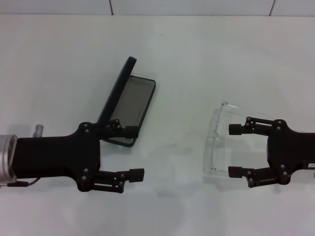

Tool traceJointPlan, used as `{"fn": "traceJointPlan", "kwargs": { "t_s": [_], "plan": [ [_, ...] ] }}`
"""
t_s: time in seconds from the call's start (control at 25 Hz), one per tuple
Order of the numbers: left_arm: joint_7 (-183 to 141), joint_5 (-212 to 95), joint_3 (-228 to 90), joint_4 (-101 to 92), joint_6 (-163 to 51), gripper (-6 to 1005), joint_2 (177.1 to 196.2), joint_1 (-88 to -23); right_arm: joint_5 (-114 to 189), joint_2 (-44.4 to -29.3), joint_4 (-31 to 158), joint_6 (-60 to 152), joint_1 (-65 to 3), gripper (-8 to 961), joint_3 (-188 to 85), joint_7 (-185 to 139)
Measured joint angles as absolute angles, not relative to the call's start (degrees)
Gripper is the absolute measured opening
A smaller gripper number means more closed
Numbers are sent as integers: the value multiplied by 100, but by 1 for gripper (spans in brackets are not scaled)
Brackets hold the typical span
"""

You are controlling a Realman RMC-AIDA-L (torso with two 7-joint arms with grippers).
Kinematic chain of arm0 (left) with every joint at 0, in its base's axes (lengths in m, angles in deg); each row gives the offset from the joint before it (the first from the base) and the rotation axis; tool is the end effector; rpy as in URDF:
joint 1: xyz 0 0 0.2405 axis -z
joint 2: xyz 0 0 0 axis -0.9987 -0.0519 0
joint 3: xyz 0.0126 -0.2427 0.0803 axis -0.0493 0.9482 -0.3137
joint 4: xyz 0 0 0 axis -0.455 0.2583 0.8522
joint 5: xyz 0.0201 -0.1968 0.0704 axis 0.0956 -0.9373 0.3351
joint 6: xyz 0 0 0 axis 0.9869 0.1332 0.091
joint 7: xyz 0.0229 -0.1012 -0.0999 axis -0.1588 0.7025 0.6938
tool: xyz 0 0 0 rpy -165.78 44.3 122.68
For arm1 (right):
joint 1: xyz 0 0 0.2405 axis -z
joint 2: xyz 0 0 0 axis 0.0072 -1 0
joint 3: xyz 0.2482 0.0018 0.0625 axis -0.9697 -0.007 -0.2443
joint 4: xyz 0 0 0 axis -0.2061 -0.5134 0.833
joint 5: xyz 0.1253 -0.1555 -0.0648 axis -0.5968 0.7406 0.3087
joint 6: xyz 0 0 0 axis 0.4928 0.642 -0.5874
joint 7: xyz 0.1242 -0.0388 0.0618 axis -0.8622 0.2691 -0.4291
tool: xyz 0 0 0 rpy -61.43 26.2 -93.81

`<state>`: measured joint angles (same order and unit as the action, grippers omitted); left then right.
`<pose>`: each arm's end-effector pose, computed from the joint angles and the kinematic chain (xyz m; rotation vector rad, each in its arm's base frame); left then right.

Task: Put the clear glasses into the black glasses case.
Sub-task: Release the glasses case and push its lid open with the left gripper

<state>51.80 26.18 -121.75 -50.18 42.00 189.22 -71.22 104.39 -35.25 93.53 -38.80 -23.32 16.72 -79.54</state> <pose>-0.2561 0.2494 0.0139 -2.9103 -0.3416 -0.9770 0.2529 0.2858 -0.0075 -2.9067 0.1207 0.8870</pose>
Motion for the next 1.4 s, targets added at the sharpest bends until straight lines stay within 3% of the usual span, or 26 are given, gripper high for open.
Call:
{"fn": "traceJointPlan", "kwargs": {
  "t_s": [0.72, 0.92, 1.2, 1.4],
  "plan": [
    [5170, 2581, -12158, -5018, 4195, 890, 18935, -7120, 10439, -3574, 9352, -3853, -2296, 872, 1677, -7956],
    [5268, 2439, -11898, -5059, 4194, 890, 19022, -7120, 10493, -3586, 9352, -3853, -2297, 872, 1693, -7958],
    [7441, 1988, -11695, -6357, 3675, 889, 19122, -7035, 10506, -3664, 9338, -3805, -2291, 871, 1675, -7958],
    [8994, 2301, -11724, -7202, 3147, 884, 19113, -6567, 10490, -3699, 9381, -3765, -2327, 871, 1672, -7956]
  ]
}}
